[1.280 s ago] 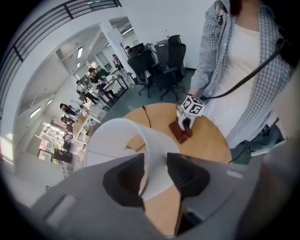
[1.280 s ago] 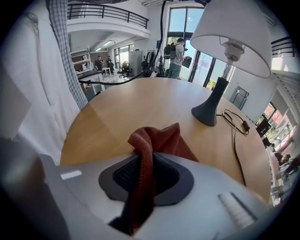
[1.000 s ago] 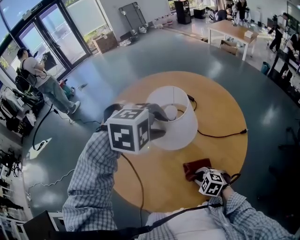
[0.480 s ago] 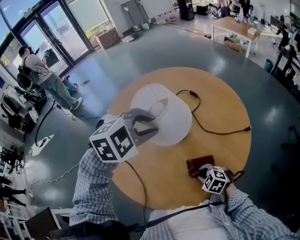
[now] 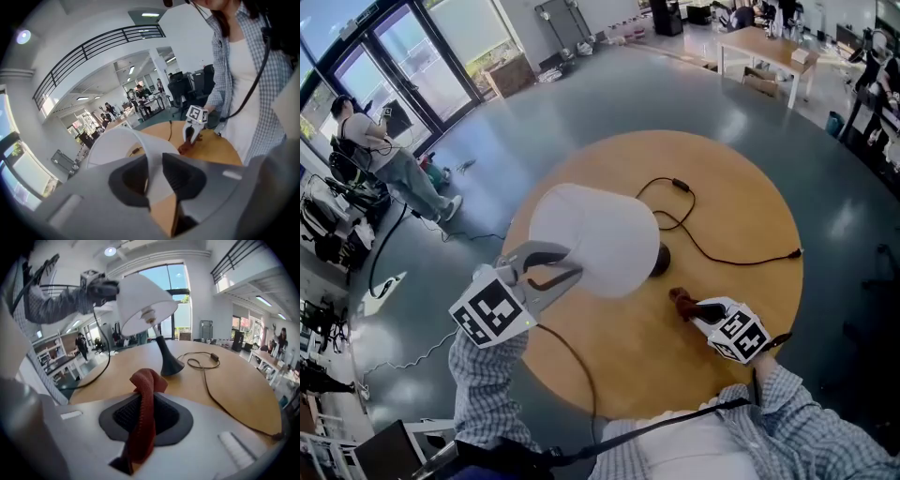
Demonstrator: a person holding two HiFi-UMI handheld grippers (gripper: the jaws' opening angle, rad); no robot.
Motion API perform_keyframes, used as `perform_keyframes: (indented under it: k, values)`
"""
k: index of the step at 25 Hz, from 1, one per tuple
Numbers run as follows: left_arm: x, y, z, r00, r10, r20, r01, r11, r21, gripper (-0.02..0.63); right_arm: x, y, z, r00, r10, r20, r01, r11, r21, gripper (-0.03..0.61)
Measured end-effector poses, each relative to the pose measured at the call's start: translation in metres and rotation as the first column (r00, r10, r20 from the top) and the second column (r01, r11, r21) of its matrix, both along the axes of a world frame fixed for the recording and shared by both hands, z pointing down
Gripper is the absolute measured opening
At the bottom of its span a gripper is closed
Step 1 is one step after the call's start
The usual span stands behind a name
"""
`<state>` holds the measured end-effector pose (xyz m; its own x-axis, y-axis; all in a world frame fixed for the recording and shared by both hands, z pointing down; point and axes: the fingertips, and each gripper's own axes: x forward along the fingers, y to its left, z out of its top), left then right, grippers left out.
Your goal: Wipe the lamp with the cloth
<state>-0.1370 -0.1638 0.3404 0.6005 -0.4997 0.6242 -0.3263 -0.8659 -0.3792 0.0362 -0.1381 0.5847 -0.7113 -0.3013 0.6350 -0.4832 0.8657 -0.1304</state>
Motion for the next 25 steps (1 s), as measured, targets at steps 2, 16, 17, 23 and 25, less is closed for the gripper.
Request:
perform_keyframes:
  k: [2,16,17,23,25]
  values:
    - [-0.006,-0.001,0.0,0.999,-0.022,-0.031,0.021,1.0,-0.002,0.089,-0.013,-0.026,-0.033,0.989,0.065,0.132,-0.064,0.998,-0.012,0.061]
    - [-0.045,0.0,-0.001,0.969,-0.138,-0.205,0.132,0.99,-0.043,0.089,-0.159,-0.117,-0.108,0.878,0.108,0.467,-0.07,0.993,-0.098,0.061]
    - [-0.044,0.001,-0.002,0.968,-0.143,-0.208,0.136,0.989,-0.05,0.089,-0.164,-0.118,-0.104,0.884,0.107,0.456,-0.073,0.993,-0.091,0.061]
    - [-0.061,-0.002,0.004,0.946,-0.204,-0.252,0.193,0.979,-0.065,0.091,-0.165,-0.134,-0.088,0.86,0.196,0.471,-0.145,0.979,-0.142,0.061]
    - [-0.064,-0.002,0.003,0.94,-0.229,-0.253,0.215,0.973,-0.082,0.091,-0.156,-0.141,-0.077,0.869,0.235,0.436,-0.182,0.97,-0.16,0.061]
